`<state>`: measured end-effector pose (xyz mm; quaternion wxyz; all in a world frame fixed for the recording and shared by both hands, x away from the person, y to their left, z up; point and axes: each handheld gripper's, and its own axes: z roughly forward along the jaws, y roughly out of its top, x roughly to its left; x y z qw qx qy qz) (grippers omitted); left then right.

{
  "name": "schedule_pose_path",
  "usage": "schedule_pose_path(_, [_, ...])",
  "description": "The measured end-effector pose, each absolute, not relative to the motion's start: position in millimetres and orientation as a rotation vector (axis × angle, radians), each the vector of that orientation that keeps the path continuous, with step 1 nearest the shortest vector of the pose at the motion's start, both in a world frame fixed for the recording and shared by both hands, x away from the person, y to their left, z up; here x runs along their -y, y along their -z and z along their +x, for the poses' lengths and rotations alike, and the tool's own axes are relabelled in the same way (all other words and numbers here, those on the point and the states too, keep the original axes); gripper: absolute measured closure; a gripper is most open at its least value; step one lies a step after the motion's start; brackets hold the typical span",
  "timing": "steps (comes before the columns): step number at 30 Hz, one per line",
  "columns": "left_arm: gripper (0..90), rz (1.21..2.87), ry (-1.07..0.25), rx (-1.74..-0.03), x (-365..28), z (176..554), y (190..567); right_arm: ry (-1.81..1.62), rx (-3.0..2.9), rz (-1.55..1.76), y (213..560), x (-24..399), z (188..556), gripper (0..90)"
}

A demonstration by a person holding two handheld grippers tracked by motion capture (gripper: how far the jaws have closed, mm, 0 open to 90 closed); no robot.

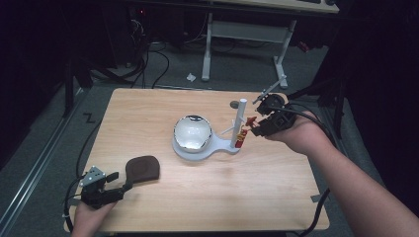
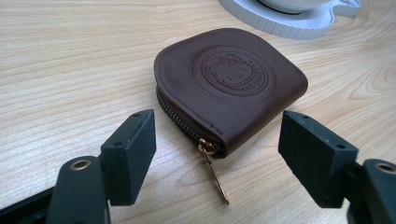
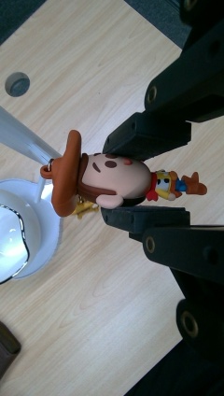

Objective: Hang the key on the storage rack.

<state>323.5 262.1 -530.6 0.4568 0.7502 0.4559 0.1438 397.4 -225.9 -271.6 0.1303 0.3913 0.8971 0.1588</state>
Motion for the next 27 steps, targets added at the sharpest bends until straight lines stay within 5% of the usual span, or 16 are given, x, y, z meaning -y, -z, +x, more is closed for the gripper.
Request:
schedule_pose_path(13, [28.0,1.847,-0.354,-1.125,-263,324,531,-0.467,-2.572,1.142,268,227,410,66.5])
schedule_pose_path(27, [28.1,1.857,-0.356,-1.117,-261,324,530,-0.510,-2.569,1.234,302,251,406,66.4])
